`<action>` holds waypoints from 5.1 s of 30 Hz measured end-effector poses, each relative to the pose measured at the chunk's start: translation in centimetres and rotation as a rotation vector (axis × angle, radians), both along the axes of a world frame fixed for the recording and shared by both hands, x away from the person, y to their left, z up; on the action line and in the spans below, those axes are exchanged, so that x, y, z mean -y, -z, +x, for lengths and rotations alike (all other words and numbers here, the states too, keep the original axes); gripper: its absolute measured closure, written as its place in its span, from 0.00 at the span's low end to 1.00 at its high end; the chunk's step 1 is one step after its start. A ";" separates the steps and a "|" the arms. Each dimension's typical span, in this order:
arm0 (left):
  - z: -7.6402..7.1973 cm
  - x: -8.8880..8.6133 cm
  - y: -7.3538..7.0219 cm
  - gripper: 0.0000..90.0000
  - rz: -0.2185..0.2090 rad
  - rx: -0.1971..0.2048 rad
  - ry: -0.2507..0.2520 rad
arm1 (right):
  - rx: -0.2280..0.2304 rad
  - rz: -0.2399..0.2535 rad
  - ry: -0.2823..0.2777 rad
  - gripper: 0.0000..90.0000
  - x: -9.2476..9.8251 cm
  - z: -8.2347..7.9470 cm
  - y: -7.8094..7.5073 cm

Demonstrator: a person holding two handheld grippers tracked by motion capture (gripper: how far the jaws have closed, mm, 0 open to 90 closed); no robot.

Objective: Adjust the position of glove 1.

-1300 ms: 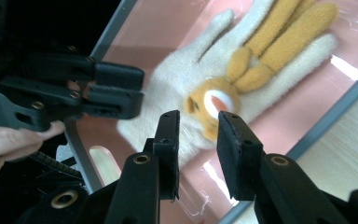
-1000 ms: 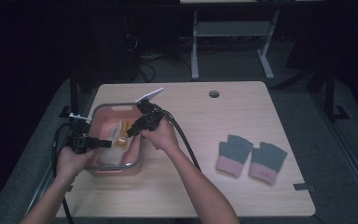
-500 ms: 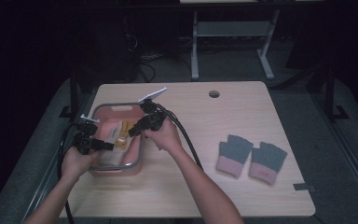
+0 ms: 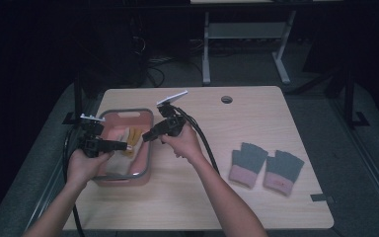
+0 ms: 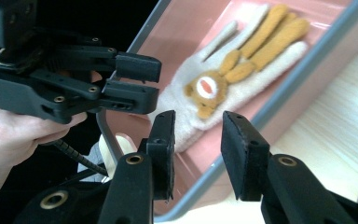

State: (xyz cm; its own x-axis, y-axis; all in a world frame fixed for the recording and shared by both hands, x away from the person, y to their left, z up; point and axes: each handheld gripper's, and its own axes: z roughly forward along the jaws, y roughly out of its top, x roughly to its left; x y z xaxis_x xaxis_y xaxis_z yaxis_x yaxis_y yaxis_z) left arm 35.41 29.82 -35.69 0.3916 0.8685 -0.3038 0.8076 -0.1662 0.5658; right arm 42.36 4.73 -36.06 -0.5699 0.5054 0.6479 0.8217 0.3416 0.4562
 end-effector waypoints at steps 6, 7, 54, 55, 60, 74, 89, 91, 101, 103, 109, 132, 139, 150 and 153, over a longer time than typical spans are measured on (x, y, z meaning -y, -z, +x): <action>0.2 1.5 -0.7 0.58 -0.031 0.008 0.023 | 0.017 0.015 0.018 0.70 2.0 -0.1 -0.2; 0.2 1.7 -0.8 0.58 -0.035 0.011 0.029 | 0.017 0.019 0.024 0.69 2.5 -0.1 -0.3; -0.9 12.4 -1.1 0.50 -0.112 0.057 0.219 | 0.056 0.006 0.146 0.57 15.4 -3.9 0.0; -0.8 12.6 -1.1 0.50 -0.116 0.057 0.223 | 0.058 0.010 0.153 0.57 15.8 -3.9 0.0; -0.9 13.6 -0.7 0.49 -0.118 0.057 0.245 | 0.065 -0.004 0.178 0.56 17.4 -4.3 0.0; -1.5 16.2 0.0 0.42 -0.153 0.081 0.291 | 0.105 -0.076 0.209 0.53 20.9 -5.7 0.9; -2.3 19.4 1.5 0.39 -0.171 0.075 0.347 | 0.107 -0.166 0.245 0.49 23.8 -7.0 2.3; -2.3 19.7 1.7 0.39 -0.173 0.075 0.356 | 0.115 -0.186 0.246 0.49 24.3 -7.1 2.6; -2.7 20.7 2.2 0.38 -0.190 0.077 0.376 | 0.111 -0.246 0.281 0.49 26.8 -8.0 3.3; -2.8 21.0 2.4 0.37 -0.195 0.076 0.379 | 0.115 -0.259 0.289 0.49 27.4 -8.2 3.5; -3.0 21.5 2.8 0.36 -0.191 0.073 0.395 | 0.106 -0.300 0.320 0.49 29.3 -8.8 4.5; -3.3 23.6 4.1 0.36 -0.188 0.045 0.442 | 0.101 -0.480 0.415 0.54 34.5 -10.7 6.9; -3.3 23.8 4.2 0.36 -0.184 0.039 0.444 | 0.111 -0.559 0.415 0.56 34.9 -10.9 7.7; -3.4 24.0 4.3 0.36 -0.198 0.042 0.443 | 0.104 -0.594 0.407 0.62 34.3 -10.7 8.2; -3.5 24.2 4.3 0.36 -0.203 0.042 0.449 | 0.091 -0.618 0.409 0.65 34.0 -10.4 8.2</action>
State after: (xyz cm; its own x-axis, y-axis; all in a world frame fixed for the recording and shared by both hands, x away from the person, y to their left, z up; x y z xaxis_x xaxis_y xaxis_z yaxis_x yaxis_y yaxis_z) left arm 31.95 5.67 -39.96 0.7296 0.5358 -0.4250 0.6568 -0.3758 0.6537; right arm 31.95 -29.25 -44.23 -0.2960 0.9454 0.1363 0.9063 0.2329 0.3527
